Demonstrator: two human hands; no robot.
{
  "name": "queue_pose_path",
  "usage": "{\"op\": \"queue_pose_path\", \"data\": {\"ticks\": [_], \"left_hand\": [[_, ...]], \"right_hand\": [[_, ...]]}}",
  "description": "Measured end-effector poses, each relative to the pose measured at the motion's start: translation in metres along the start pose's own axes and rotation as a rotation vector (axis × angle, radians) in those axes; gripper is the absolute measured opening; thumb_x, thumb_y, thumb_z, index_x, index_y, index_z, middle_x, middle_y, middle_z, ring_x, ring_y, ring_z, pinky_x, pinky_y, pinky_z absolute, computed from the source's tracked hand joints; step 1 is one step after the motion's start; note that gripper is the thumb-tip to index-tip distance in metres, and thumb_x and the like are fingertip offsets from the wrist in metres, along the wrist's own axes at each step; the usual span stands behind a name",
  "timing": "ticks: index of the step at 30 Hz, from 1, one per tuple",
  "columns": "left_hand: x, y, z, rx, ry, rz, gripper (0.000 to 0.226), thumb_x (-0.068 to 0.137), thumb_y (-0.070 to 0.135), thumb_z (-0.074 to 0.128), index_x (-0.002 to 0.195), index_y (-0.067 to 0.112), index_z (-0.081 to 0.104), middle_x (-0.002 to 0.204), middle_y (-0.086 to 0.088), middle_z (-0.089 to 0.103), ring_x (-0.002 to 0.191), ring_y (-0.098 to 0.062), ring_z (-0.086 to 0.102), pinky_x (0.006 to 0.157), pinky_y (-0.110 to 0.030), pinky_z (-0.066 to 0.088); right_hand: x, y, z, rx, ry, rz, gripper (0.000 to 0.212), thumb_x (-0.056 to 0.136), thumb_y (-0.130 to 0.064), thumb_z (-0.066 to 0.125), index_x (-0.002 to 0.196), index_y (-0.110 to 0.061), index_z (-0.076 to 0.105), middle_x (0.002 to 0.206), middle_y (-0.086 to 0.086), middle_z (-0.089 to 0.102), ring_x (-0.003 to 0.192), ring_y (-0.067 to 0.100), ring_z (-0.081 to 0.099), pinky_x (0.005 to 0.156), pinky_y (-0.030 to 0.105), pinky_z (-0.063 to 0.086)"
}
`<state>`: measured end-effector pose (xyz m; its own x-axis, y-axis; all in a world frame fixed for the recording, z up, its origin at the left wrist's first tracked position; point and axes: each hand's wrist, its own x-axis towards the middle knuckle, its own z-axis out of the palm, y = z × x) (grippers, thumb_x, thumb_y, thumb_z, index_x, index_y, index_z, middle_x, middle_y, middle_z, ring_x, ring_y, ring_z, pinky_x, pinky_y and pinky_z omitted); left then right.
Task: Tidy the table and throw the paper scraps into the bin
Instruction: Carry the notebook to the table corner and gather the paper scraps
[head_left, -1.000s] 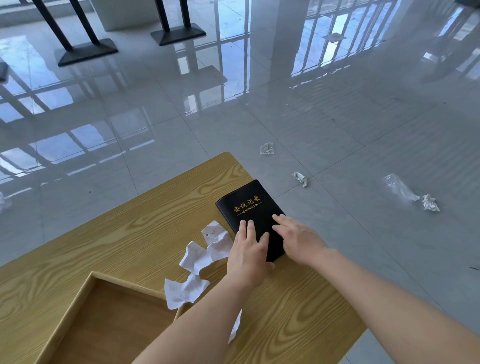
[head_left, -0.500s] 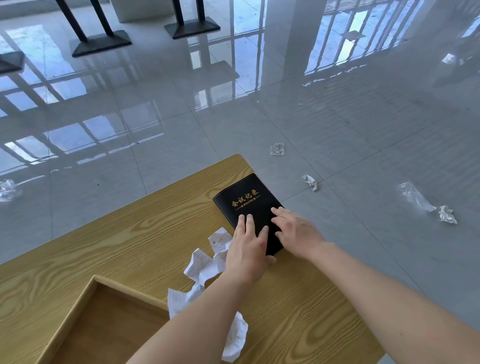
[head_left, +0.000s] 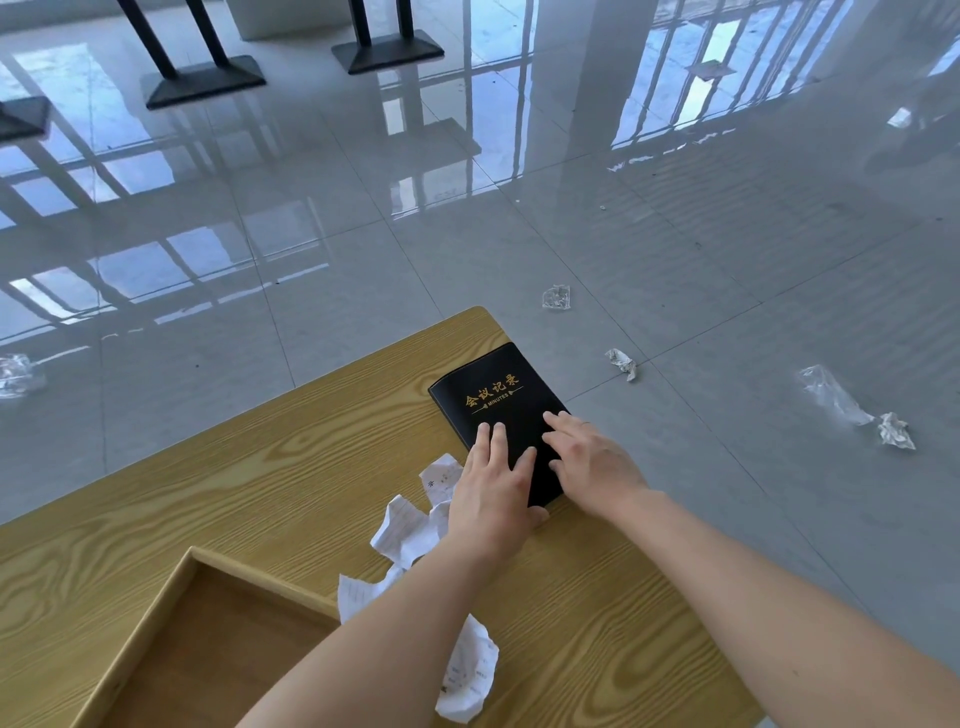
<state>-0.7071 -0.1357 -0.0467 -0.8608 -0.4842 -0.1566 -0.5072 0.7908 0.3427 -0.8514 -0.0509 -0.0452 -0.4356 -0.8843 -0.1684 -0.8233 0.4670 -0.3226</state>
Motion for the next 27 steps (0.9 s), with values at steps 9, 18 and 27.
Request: {"op": "queue_pose_path", "data": {"ticks": [9,18,27], "left_hand": [[-0.013,-0.01,-0.02,0.066,0.048,-0.002,0.072,0.09,0.053,0.053,0.15,0.024,0.025,0.161,-0.017,0.01,0.149,-0.034,-0.005,0.121,-0.049,0.008],[-0.061,-0.044,-0.047,0.066,0.086,-0.129,0.065,0.095,0.049,0.045,0.15,0.024,0.023,0.16,-0.015,0.014,0.149,-0.035,-0.002,0.12,-0.052,0.011],[-0.14,-0.084,-0.071,0.103,0.163,-0.233,0.066,0.096,0.05,0.043,0.152,0.026,0.015,0.162,-0.012,0.007,0.149,-0.034,-0.006,0.121,-0.053,0.007]], "right_hand": [[0.002,-0.013,-0.015,-0.072,-0.09,0.043,0.034,0.094,-0.016,0.053,0.128,-0.01,0.053,0.153,0.003,0.033,0.14,0.023,0.029,0.106,0.041,0.043],[-0.014,-0.049,-0.03,-0.096,0.007,-0.049,0.042,0.092,-0.022,0.057,0.133,-0.017,0.051,0.143,0.001,0.043,0.13,0.021,0.039,0.094,0.037,0.05],[-0.031,-0.136,-0.03,-0.009,0.051,-0.243,0.045,0.091,-0.024,0.062,0.135,-0.019,0.053,0.133,-0.003,0.053,0.122,0.018,0.047,0.095,0.033,0.05]]}}
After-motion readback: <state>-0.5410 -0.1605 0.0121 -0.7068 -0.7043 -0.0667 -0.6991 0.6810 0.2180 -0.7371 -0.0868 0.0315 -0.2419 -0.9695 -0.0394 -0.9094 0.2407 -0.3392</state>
